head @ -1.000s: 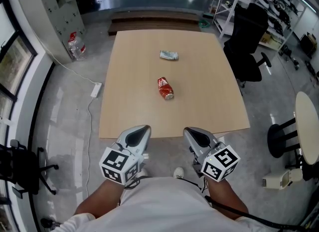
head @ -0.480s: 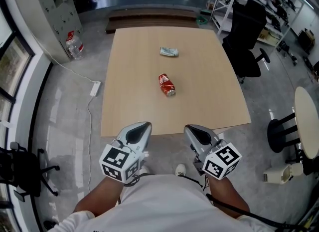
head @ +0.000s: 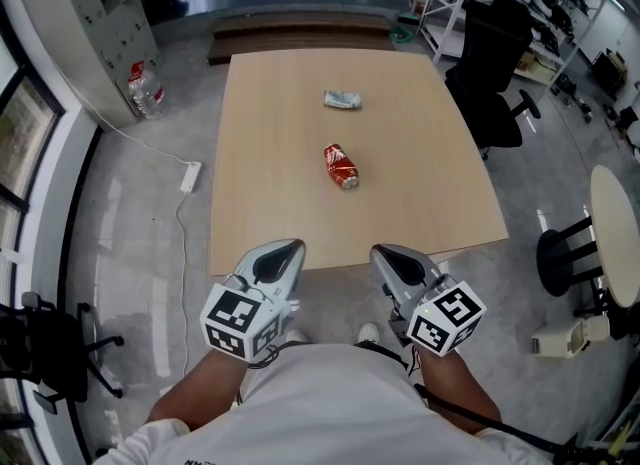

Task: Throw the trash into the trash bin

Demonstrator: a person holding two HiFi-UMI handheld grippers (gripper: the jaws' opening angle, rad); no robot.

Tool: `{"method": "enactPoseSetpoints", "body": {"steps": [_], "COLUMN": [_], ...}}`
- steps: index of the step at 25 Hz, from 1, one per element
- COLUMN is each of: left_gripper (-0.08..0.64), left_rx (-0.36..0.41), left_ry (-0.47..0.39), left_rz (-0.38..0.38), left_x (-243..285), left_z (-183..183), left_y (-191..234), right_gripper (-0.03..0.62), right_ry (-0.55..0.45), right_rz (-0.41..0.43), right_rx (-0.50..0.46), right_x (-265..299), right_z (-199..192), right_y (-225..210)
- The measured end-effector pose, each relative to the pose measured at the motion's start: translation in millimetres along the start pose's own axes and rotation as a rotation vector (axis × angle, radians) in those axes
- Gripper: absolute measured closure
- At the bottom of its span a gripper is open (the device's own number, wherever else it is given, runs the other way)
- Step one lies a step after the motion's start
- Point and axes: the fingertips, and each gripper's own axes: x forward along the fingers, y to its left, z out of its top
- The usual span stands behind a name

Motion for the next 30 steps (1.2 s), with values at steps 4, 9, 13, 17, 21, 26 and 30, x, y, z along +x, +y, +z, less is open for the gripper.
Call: {"method": "enactPoseSetpoints", "body": {"steps": [4, 9, 13, 17, 21, 26, 30], "left_gripper": [0.552, 0.551, 0.552, 0.552, 0.551, 0.552, 0.552], "left_rx": [0.001, -0.005, -0.01, -0.027, -0.038, -0.043, -0.042], "left_ry": [-0.002, -0.002, 0.025, 0.047, 0.041, 0.05, 0.066], "left_rz": [-0.016, -0.031, -0.044, -0.045, -0.026, 0.008, 0.039], "left_x": [-5, -16, -21, -25, -24, -23, -21], "left_z": [0, -3, -13, -23, -22, -25, -25], "left_y": [8, 17, 25, 29, 36, 46, 54], "right_gripper": [0.589, 0.589, 0.589, 0.589, 0.589, 0.589, 0.589], "right_ry": [0.001, 0.005, 0.02, 0.037, 0.049, 0.064, 0.078], "right_rz": [-0.019, -0.028, -0.03, -0.049, -0.054, -0.02, 0.008], "right_rx": [0.0, 0.001, 0.0, 0.012, 0.01, 0.008, 0.02], "right_x": [7, 16, 24, 25, 30, 46, 63], "right_z": [0, -1, -5, -10, -10, -12, -15], "right_y": [6, 21, 32, 30, 23, 19, 10]}}
